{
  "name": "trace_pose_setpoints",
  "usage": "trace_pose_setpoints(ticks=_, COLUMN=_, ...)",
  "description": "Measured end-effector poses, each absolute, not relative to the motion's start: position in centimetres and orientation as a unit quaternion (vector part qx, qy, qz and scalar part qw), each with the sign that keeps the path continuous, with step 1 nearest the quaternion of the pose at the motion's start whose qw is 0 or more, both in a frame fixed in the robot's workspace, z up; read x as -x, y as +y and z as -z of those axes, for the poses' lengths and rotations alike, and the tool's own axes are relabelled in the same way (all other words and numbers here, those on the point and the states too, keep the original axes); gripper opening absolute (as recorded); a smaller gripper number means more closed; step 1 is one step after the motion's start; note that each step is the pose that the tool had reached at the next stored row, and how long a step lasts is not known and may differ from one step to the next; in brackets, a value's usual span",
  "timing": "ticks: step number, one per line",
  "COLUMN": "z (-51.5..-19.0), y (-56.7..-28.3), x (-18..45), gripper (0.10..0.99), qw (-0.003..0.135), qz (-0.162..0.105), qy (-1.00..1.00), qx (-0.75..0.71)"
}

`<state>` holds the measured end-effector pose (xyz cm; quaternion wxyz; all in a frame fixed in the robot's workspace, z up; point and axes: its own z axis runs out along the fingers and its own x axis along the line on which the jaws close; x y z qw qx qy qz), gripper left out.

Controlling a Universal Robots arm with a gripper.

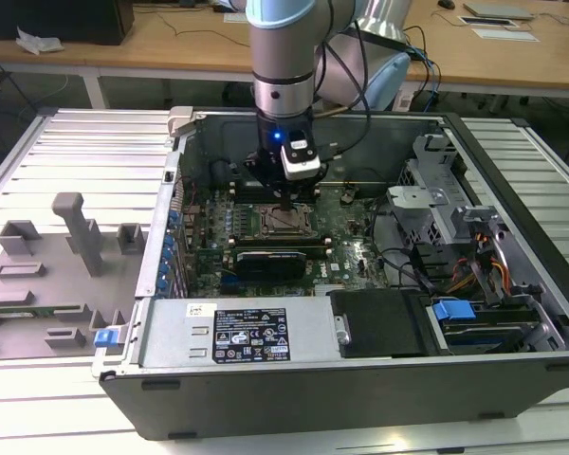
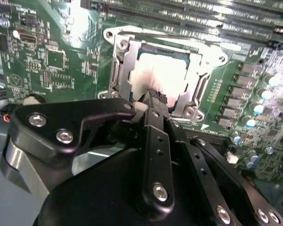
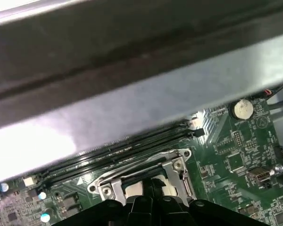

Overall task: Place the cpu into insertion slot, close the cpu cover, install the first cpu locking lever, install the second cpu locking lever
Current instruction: 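Install the first cpu locking lever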

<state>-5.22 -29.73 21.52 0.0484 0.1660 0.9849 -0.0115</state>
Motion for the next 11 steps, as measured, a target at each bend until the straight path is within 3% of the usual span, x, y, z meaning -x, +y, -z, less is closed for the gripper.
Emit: trace_pose_setpoints(ticks=11, z=-21.9, y=-31.7, x=5.2, gripper=0.106, qw=0.048, qz=0.007, qy=0.986, qx=-0.161)
